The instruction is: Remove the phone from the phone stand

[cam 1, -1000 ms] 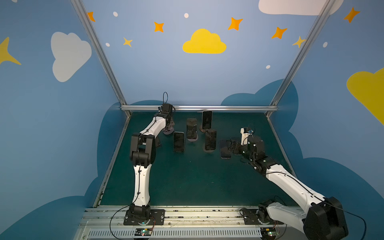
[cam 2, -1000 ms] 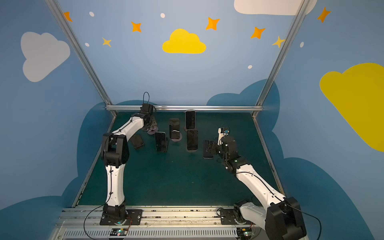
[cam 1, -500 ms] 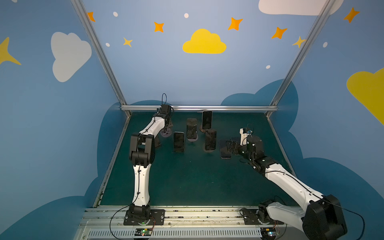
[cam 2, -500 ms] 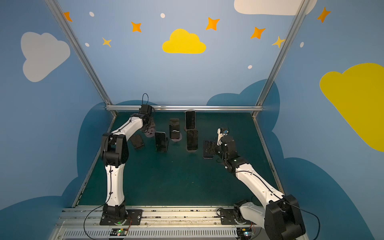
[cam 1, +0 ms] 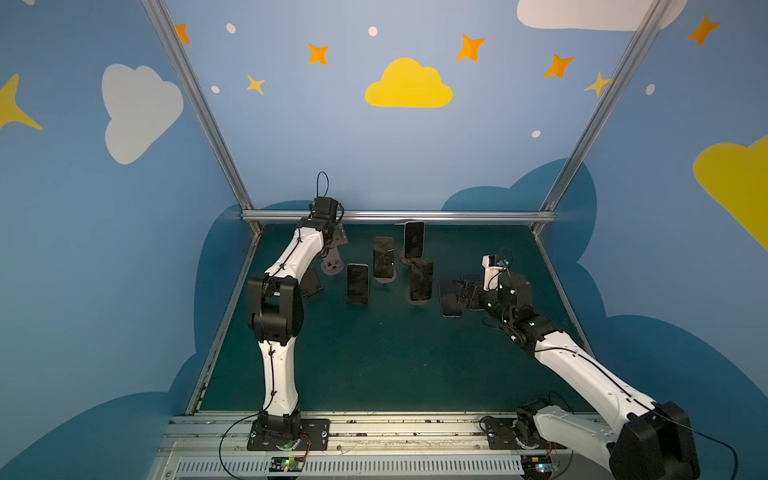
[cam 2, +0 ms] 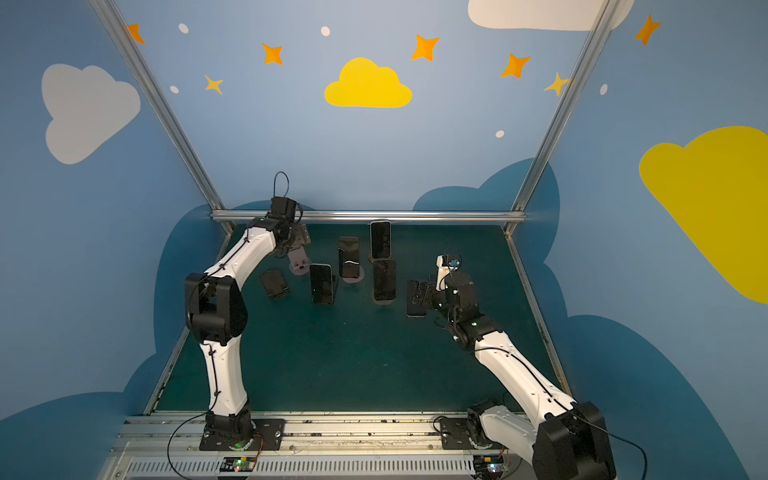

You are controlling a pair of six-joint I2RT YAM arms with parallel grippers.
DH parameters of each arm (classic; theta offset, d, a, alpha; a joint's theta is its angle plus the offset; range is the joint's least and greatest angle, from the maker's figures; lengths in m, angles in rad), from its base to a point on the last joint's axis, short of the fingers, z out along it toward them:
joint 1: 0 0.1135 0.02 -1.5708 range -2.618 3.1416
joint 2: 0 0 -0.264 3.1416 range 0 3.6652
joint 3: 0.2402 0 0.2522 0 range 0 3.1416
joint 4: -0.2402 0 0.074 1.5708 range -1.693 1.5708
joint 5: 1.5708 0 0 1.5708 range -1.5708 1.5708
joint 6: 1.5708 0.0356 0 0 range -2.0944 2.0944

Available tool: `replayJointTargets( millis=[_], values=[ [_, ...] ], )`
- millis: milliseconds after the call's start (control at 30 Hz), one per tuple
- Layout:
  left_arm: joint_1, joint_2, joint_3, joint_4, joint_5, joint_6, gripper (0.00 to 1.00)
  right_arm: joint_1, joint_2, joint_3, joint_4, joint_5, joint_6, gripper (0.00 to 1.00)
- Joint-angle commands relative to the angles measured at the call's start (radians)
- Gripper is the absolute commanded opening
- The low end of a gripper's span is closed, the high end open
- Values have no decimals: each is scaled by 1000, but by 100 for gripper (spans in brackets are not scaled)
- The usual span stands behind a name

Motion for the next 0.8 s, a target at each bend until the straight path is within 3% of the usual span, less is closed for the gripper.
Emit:
replayJointTargets(
  millis=[0, 67, 167, 300, 533, 767],
  values=[
    [3, -142, 26, -15, -4, -8, 100, 2, -2, 25, -6, -52, -19, 89],
    [-1, -237, -36, 5, 32, -34, 100, 1, -2, 36, -20, -33, 21, 89],
    [-47, -466, -341, 252, 97, -85, 100, 1, -12, 49, -24, 18, 154, 89],
    [-94, -739, -677, 494, 96, -171, 100, 4, 3, 77, -20, -68, 148, 88],
    [-95, -868, -743, 414, 132, -152, 100, 14, -4, 158, -214, -39, 168, 88],
    [-96, -958, -909, 548, 227, -330, 100, 106, 28, 259, -326, 63, 99, 89]
  ],
)
